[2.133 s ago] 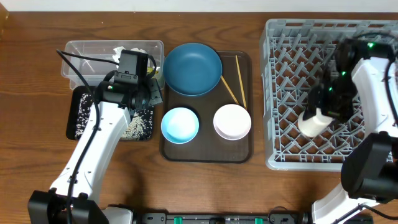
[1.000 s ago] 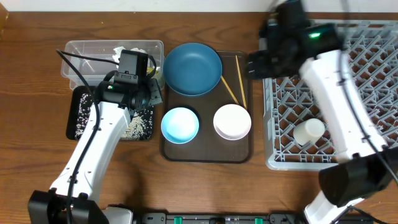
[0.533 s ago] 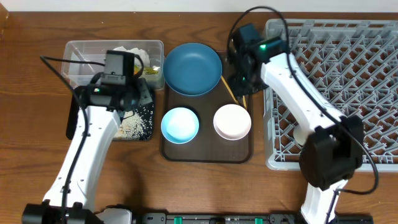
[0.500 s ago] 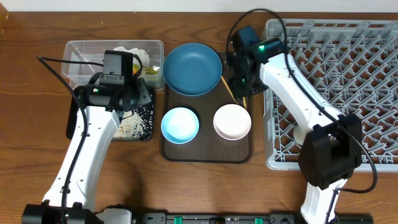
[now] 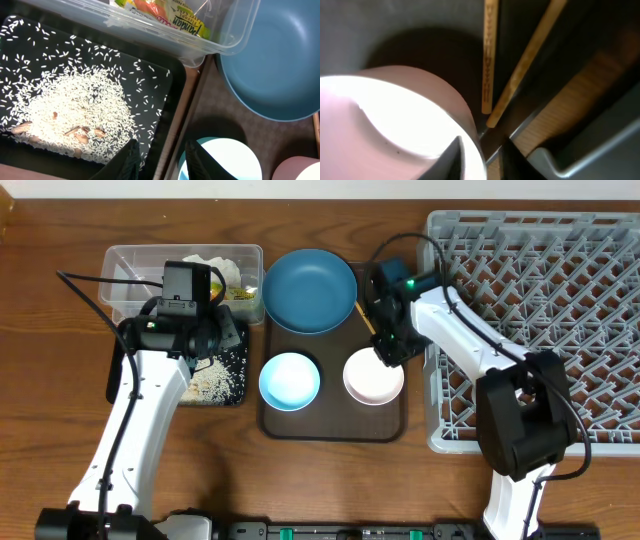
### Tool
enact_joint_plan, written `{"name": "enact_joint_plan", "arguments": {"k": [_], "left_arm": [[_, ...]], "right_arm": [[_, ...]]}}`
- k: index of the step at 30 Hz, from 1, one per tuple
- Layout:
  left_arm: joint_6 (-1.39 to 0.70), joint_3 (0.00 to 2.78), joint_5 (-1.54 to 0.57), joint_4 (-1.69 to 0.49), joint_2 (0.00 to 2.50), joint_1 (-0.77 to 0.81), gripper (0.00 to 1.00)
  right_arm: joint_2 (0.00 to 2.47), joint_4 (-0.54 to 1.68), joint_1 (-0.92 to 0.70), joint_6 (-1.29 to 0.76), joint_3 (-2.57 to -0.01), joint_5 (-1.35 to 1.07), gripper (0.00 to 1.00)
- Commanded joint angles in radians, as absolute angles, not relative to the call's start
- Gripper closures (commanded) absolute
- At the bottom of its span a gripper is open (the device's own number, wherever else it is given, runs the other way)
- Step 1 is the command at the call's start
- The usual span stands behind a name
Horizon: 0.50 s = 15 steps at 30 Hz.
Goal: Sort waste into correct bins and load items into the dishwasher rack
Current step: 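Move right gripper to pink bowl and grasp its rim, then lift pink bowl with right gripper and set it upright in rack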
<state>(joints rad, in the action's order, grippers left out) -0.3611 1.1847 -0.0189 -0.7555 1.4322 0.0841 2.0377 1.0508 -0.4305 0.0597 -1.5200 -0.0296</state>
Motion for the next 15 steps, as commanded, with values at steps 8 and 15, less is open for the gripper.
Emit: {"name": "enact_joint_plan", "arguments": {"k": [8,15], "left_arm": [[-0.344,1.195,-0.007,-0.759,1.421,0.081,0.66],[-0.344,1.195,-0.007,-0.763,1.421,0.081,0.27]], "right_arm": [[2.039,1.032,-0.435,0.057,-1.512,-0.034,0.99],[1.994,1.089,-0.430,0.030,-1.616,-0.033,0.99]]}}
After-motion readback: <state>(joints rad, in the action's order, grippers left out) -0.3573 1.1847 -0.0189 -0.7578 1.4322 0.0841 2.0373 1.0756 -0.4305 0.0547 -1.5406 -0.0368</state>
